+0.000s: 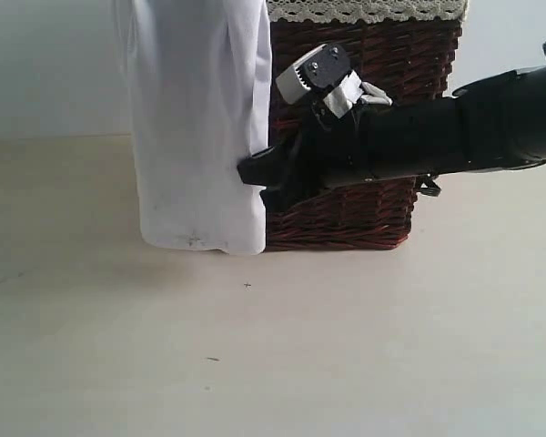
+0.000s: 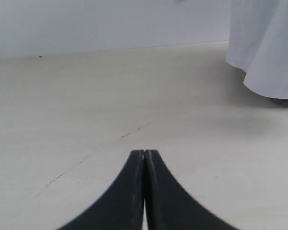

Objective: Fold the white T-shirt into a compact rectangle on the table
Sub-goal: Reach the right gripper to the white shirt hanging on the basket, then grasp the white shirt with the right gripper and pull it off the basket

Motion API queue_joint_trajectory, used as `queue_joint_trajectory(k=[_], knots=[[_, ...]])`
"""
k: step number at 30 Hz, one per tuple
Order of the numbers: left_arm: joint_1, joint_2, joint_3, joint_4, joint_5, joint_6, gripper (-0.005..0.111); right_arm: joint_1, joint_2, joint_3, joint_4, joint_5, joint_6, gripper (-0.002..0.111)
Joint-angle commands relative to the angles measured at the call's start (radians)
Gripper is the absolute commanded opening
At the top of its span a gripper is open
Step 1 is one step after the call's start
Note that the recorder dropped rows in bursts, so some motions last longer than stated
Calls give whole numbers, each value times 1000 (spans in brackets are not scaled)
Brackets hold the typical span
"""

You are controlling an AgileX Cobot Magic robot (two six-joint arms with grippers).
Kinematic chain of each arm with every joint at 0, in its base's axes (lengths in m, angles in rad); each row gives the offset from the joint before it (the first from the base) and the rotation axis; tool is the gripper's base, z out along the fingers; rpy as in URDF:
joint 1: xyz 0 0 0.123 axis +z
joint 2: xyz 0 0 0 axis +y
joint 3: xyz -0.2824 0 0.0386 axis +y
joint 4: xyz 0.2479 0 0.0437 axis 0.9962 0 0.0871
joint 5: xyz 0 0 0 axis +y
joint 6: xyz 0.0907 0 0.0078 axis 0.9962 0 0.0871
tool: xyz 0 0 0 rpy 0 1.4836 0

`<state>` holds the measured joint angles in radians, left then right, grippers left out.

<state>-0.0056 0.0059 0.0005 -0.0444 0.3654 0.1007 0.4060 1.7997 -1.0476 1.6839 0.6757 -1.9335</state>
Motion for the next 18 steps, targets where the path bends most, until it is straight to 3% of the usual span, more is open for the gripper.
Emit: queue_joint_trajectory(k=[1,6,10,13,18], knots=[[-6,-6,-1,0,-9,-2,0,1,-89,-6,-76,9,38,0],[-6,-6,-1,0,-9,-2,0,1,-211,-6,-293,9,150,0],[-6,-6,-1,0,-9,-2,0,1,-270,-6,-344,9,236,0],[-6,-6,-1,0,-9,-2,0,1,-319,-6,-273,9,217,0],[-6,-6,-1,0,-9,-2,0,1,-410,-9,60,14,-161,0]])
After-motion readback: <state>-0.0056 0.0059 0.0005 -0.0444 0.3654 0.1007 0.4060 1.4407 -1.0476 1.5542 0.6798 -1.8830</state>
